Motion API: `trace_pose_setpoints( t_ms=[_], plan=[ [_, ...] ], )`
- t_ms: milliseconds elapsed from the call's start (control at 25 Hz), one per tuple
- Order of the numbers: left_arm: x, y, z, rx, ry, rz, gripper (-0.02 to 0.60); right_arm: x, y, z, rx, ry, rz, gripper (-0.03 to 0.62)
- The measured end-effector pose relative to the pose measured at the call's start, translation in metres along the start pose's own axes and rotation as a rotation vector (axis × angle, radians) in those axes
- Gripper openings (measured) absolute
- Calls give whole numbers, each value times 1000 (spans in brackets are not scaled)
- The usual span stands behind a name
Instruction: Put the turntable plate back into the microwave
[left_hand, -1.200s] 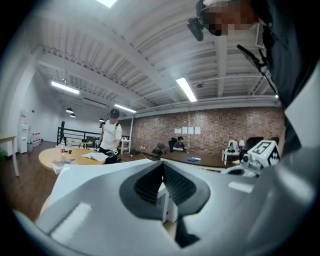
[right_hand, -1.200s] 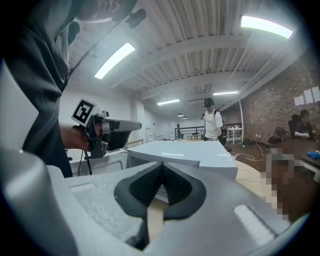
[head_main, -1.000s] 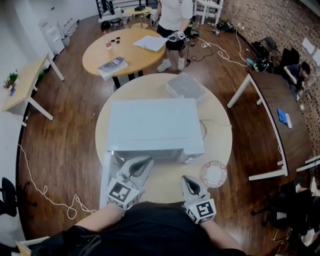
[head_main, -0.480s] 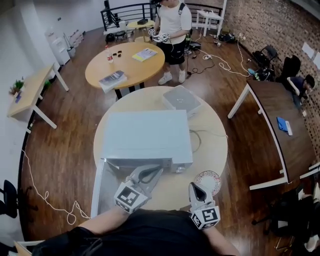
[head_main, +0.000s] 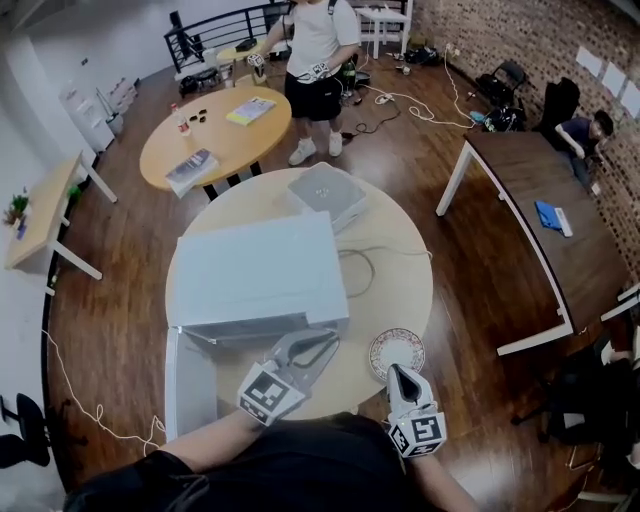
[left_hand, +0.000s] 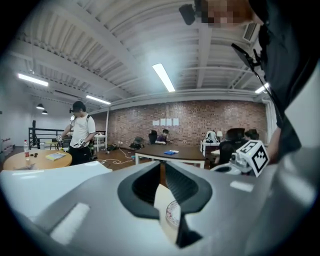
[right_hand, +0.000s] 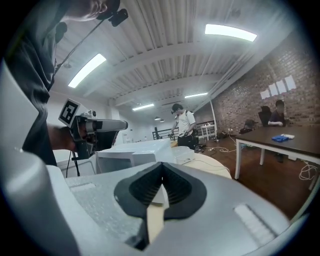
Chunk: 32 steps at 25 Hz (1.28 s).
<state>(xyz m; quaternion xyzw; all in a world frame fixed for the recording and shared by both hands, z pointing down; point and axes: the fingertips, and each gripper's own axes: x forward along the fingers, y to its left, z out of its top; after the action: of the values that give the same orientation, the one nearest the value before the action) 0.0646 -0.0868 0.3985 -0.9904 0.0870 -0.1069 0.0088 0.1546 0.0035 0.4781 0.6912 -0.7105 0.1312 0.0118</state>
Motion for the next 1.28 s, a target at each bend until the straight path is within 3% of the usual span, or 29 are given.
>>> trace_pose_setpoints(
  t_ms=[360, 520, 600, 720, 1280],
  plan=[
    [40, -28, 12, 28, 30, -66, 43, -34, -42, -6, 39, 12, -84, 0],
    [56, -39, 8, 17, 48, -139, 44, -49, -56, -17, 71, 36, -168, 0],
    [61, -41, 13, -12, 42, -162, 44, -51, -59, -23, 89, 46, -198, 0],
    [73, -35, 18, -84, 29, -121, 44, -36, -66, -34, 101, 46, -187, 0],
    [114, -53, -9, 38, 121, -156, 52, -38, -95, -84, 157, 130, -190, 12]
  ],
)
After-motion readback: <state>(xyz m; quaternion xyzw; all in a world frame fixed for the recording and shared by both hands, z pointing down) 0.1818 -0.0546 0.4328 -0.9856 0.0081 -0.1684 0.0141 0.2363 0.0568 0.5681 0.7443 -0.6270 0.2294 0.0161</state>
